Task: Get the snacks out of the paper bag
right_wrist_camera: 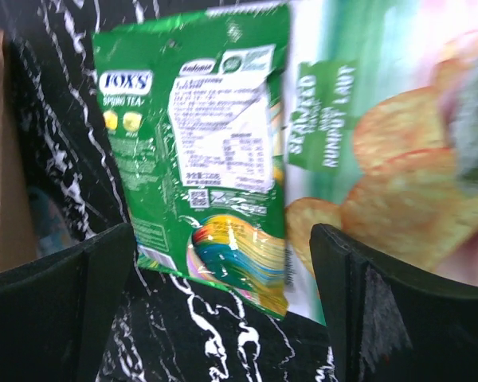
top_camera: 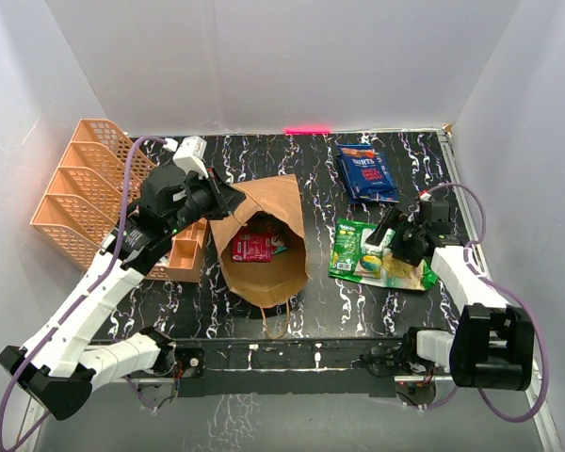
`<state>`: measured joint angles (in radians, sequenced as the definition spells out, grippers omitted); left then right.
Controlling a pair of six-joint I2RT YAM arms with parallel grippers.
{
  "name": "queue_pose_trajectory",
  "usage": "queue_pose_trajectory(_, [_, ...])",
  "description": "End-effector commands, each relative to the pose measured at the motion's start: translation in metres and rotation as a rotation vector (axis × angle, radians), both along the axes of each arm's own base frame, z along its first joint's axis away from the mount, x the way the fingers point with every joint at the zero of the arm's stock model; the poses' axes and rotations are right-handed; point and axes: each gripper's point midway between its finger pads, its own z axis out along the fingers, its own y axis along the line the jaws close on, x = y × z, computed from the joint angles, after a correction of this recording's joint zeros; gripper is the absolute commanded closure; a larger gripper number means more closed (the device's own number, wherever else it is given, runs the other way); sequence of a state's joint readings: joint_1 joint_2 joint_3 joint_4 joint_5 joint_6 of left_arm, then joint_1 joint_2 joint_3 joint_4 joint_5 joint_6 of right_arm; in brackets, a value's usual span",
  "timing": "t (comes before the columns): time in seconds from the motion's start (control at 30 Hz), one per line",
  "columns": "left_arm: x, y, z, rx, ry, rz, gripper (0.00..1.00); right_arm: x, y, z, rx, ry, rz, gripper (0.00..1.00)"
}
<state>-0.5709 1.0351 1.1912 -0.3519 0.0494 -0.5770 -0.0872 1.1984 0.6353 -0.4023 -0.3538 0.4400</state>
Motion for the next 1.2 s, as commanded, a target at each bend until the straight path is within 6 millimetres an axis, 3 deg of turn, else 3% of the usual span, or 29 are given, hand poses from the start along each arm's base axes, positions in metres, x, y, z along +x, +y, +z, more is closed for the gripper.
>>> queue_pose_trajectory(0.0, [-0.001,0.003,0.009,-0.009,-0.03,0.004,1.0,0.027,-0.046,0.046,-0.178,-0.101,-0.194,0.01])
queue_pose_trajectory(0.13, [-0.001,0.002,0.008,-0.013,-0.029,0.001,1.0,0.035,-0.013,0.091,-0.096,-0.275,0.064,0.01])
queue_pose_trajectory(0.3, [-0.001,0.001,0.007,-0.014,-0.027,-0.003,1.0,0.028,0.049,0.176,-0.006,-0.676,0.354,0.01])
queue_pose_trajectory(0.37, [-0.001,0.001,0.008,-0.017,-0.029,-0.002,1.0,0.011,0.084,0.207,-0.003,-0.826,0.478,0.01])
queue_pose_trajectory(0.43, [0.0,0.001,0.007,-0.016,-0.029,-0.003,1.0,-0.018,0.126,0.234,0.016,-0.991,0.641,0.01])
queue_pose_trajectory(0.53, [0.002,0.0,0.007,-0.014,-0.027,-0.002,1.0,-0.061,0.166,0.252,0.04,-1.171,0.846,0.01])
queue_pose_trajectory(0.6, [0.002,-0.001,0.008,-0.015,-0.027,-0.006,1.0,-0.088,0.19,0.252,0.052,-1.247,1.005,0.04])
queue_pose_trajectory(0.7, [0.004,-0.002,0.008,-0.014,-0.027,-0.008,1.0,-0.11,0.218,0.244,0.009,-1.299,1.101,0.04])
queue_pose_trajectory(0.87, [0.004,-0.002,0.008,-0.015,-0.027,-0.005,1.0,-0.151,0.267,0.196,-0.143,-1.366,1.427,0.05])
queue_pose_trajectory(1.0, [0.004,-0.002,0.009,-0.011,-0.024,-0.004,1.0,-0.146,0.297,0.157,-0.384,-1.357,1.515,0.03])
queue_pose_trajectory(1.07, [0.003,-0.001,0.011,-0.009,-0.028,-0.005,1.0,-0.121,0.302,0.141,-0.558,-1.358,1.465,0.03])
queue_pose_trajectory(1.17, [0.002,-0.002,0.014,-0.013,-0.034,-0.015,1.0,-0.09,0.307,0.134,-0.733,-1.402,1.364,0.03])
